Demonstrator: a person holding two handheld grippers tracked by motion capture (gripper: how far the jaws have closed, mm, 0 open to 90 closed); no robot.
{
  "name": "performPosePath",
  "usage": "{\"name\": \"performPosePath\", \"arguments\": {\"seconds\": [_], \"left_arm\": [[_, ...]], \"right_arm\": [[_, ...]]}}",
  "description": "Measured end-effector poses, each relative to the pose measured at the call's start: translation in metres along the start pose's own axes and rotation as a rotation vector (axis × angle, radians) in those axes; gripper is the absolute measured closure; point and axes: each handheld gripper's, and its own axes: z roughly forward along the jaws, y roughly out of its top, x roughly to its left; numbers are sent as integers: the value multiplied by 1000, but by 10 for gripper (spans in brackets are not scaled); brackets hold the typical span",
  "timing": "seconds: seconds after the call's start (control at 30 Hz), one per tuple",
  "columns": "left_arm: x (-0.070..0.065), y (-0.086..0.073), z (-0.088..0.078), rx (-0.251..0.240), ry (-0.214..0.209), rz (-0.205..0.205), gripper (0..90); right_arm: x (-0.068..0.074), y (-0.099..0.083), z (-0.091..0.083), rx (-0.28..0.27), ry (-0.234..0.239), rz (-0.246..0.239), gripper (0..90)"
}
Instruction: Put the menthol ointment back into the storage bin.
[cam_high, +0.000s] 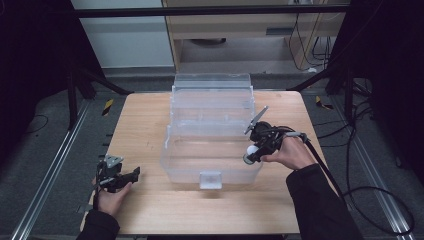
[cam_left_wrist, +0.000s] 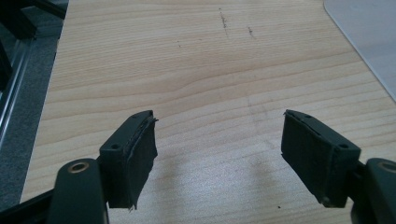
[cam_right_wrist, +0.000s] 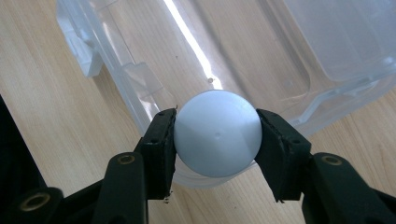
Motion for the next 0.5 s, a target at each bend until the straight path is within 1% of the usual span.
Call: {"name": "performPosePath", "arguments": {"seconds": [0.13, 0.17, 0.27, 0.3, 0.5], "left_arm": [[0, 0, 0, 0, 1, 0, 259], [0, 0, 0, 0, 1, 0, 260], [0, 0, 0, 1, 0, 0, 259], [0, 0, 0, 0, 1, 1, 260], [0, 0, 0, 1, 2, 0, 260]], "right_arm": [[0, -1, 6, 6, 6, -13, 503], [1, -2, 10, 6, 8, -23, 503], [1, -3, 14, 16, 15, -21, 503], [0, -4, 18, 22, 18, -29, 503], [-1, -8, 25, 42, 19, -30, 503]]}}
